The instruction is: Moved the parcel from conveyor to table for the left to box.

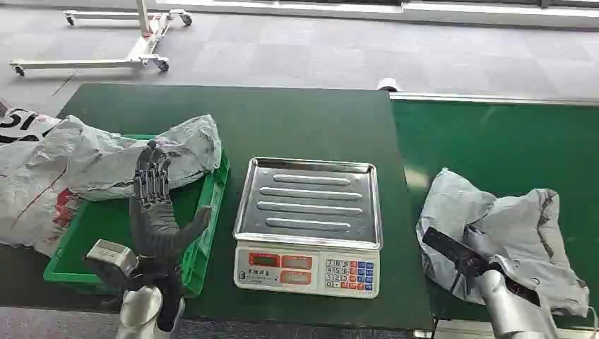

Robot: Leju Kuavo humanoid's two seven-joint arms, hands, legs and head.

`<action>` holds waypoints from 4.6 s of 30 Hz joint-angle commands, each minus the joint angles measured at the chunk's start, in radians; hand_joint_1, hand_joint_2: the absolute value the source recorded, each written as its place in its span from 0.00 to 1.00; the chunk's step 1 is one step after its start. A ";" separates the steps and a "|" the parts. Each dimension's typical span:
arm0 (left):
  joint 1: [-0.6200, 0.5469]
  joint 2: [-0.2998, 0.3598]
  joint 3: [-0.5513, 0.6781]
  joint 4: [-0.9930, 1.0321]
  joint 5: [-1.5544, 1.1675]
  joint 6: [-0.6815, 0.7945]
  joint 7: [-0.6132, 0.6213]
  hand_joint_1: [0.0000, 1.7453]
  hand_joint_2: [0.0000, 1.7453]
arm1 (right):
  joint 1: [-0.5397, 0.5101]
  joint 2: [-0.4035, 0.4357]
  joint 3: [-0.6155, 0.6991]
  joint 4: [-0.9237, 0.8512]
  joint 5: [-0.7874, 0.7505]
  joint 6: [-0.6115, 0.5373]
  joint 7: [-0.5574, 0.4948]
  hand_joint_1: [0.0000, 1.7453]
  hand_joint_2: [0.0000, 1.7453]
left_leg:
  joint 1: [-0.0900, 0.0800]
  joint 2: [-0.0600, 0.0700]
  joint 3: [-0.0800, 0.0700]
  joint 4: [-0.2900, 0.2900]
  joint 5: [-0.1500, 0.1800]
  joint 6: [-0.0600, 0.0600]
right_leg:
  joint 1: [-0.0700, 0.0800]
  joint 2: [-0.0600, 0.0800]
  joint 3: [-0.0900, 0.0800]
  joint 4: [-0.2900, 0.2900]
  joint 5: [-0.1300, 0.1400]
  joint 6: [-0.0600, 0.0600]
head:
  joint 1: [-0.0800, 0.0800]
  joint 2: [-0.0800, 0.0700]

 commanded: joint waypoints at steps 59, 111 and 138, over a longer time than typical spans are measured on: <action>-0.055 0.053 -0.073 0.073 0.044 0.057 0.003 0.00 1.00 | 0.003 0.167 0.770 -0.869 -0.284 -0.323 -0.255 1.00 1.00 | 0.002 0.006 0.003 -0.002 -0.002 -0.005 | 0.002 0.007 0.000 -0.001 -0.001 -0.003 | 0.000 0.000; -0.173 0.114 -0.434 0.485 -0.662 -0.102 0.115 0.00 1.00 | 0.019 0.263 0.299 -0.754 -0.169 -0.813 -0.083 0.00 1.00 | 0.000 0.001 0.004 -0.002 -0.001 -0.004 | 0.000 0.002 0.002 -0.001 0.000 -0.003 | 0.000 0.000; -0.125 0.046 -0.176 0.327 -0.492 0.124 0.088 1.00 1.00 | 0.063 0.292 0.285 -0.799 -0.147 -0.782 -0.058 0.00 1.00 | 0.001 0.005 0.004 -0.002 -0.002 -0.005 | 0.002 0.006 0.002 -0.002 0.000 -0.004 | 0.000 0.000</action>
